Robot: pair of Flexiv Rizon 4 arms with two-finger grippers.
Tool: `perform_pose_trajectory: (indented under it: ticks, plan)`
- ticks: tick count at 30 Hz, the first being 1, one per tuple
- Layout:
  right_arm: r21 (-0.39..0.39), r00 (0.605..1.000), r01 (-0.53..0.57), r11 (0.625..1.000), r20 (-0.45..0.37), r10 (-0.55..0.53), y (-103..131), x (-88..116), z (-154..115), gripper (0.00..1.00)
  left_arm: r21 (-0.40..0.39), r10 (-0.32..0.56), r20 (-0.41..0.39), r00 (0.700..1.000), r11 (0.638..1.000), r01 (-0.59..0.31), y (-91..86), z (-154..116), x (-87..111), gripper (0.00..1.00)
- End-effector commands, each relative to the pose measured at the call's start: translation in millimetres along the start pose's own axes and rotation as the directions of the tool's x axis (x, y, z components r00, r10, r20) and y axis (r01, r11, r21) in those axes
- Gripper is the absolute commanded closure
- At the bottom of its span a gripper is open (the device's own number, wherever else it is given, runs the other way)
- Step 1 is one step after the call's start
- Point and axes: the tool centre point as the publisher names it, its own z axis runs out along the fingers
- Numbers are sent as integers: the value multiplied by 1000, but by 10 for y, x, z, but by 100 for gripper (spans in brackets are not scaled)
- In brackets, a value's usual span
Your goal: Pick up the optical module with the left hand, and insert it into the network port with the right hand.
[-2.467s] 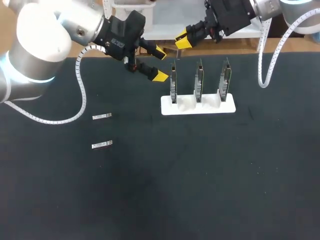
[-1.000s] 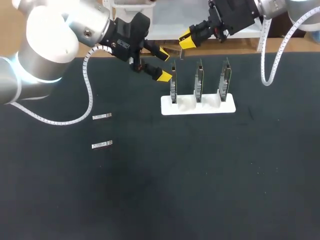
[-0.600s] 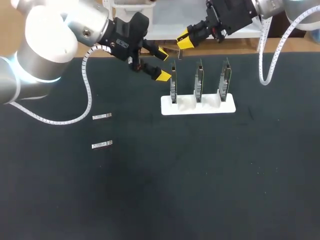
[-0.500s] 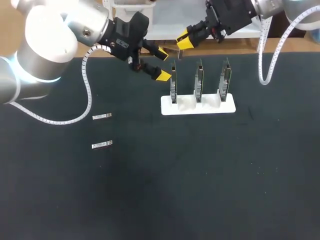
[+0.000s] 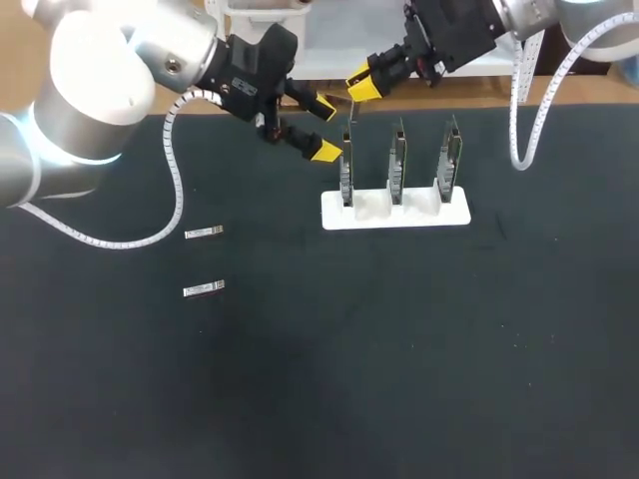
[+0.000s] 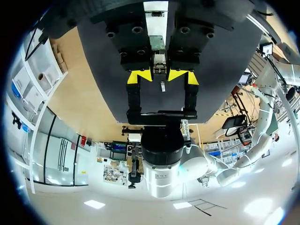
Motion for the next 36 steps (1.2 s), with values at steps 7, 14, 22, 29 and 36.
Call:
perform_pose_trajectory:
  ticks: [7,14,22,29,36]
  plan:
    - [0,1000,-13,1000,2,13,59,58,-33,100,1,1,-1,1000,1000,-1,4,-2,1,0]
    - [6,1000,-22,1000,7,22,49,70,-41,100,1,1,-1,1000,1000,-1,4,-2,1,0]
    - [14,1000,-20,1000,14,20,50,72,-38,100,1,1,-1,1000,1000,-1,4,-2,1,0]
    - [34,1000,-19,999,13,18,29,58,-3,100,1,1,-1,1000,1000,-1,4,-2,1,0]
    - [21,1000,-16,1000,-5,16,34,89,55,100,1,1,-1,1000,1000,-1,4,-2,1,0]
